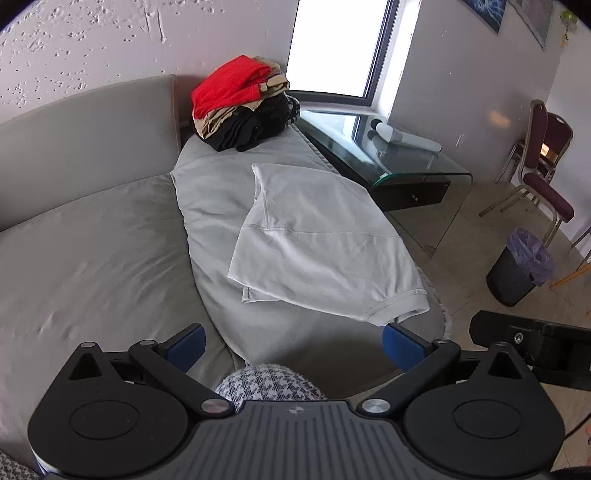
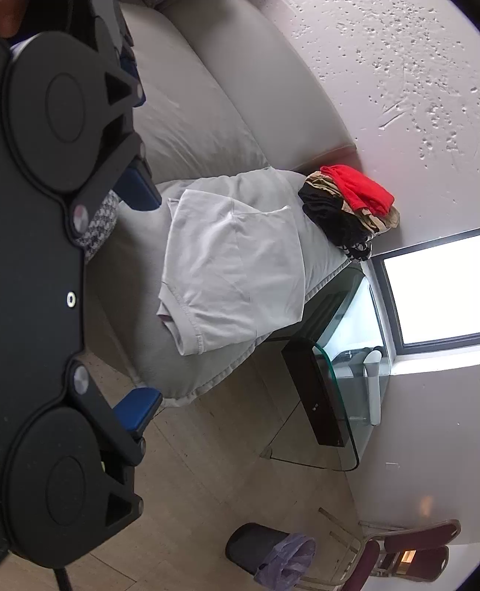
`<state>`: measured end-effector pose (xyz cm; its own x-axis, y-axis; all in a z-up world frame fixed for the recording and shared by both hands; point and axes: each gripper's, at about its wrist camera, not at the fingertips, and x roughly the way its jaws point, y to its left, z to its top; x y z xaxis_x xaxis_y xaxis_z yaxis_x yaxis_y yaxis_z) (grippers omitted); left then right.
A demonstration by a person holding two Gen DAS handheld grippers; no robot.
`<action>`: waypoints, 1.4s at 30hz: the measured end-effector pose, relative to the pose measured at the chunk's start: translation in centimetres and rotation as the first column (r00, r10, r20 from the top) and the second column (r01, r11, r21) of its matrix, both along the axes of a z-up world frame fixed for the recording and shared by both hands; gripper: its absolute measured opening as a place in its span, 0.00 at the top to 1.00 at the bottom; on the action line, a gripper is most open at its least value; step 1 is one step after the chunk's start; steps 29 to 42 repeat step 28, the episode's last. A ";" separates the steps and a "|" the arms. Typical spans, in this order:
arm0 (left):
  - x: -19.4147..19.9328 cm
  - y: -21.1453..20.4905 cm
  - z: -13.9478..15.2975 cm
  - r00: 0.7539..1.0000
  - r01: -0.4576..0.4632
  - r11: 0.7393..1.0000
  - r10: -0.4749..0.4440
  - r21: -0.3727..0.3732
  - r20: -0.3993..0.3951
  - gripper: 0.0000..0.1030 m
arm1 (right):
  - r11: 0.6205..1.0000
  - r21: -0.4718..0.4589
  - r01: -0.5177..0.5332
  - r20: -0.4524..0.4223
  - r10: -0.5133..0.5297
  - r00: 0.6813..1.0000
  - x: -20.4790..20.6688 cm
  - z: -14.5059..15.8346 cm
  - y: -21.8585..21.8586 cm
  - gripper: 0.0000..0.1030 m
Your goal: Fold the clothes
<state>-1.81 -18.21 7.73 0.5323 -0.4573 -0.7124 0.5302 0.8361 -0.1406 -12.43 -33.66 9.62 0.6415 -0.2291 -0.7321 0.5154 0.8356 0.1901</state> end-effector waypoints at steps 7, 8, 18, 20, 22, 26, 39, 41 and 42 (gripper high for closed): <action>-0.6 0.7 0.0 1.000 -0.005 1.000 0.005 0.011 -0.015 0.01 | 0.998 -0.055 -0.003 -0.015 0.002 1.000 -0.6 0.8 1.3 0.00; -0.6 0.7 0.0 1.000 -0.003 1.000 0.003 0.012 -0.024 0.01 | 0.998 -0.062 -0.005 -0.018 0.004 1.000 -0.6 0.9 1.4 0.00; -0.6 0.9 0.0 1.000 -0.013 1.000 0.013 0.014 -0.007 0.01 | 0.998 -0.070 -0.012 -0.039 0.009 0.999 -0.5 0.7 1.5 0.00; -0.5 0.8 -0.1 1.000 -0.011 1.000 0.011 0.015 -0.010 0.01 | 0.998 -0.068 -0.014 -0.041 0.011 0.999 -0.4 0.6 1.5 0.00; -0.4 0.8 -0.2 1.000 -0.009 1.000 0.009 0.015 -0.013 0.01 | 0.998 -0.067 -0.014 -0.044 0.012 0.999 -0.3 0.5 1.4 0.00; -0.2 0.6 -0.4 1.000 -0.004 1.000 0.005 0.017 -0.020 0.01 | 0.998 -0.064 -0.014 -0.050 0.011 0.999 -0.1 0.3 1.2 0.00; -0.1 0.6 -0.5 1.000 0.000 1.000 0.000 0.015 -0.017 0.01 | 0.998 -0.062 -0.015 -0.053 0.011 0.999 -0.1 0.2 1.1 0.00; -0.1 0.6 -0.5 1.000 0.000 1.000 0.000 0.015 -0.017 0.01 | 0.998 -0.062 -0.015 -0.053 0.011 0.999 -0.1 0.2 1.1 0.00; -0.1 0.6 -0.5 1.000 0.000 1.000 0.000 0.015 -0.017 0.01 | 0.998 -0.062 -0.015 -0.053 0.011 0.999 -0.1 0.2 1.1 0.00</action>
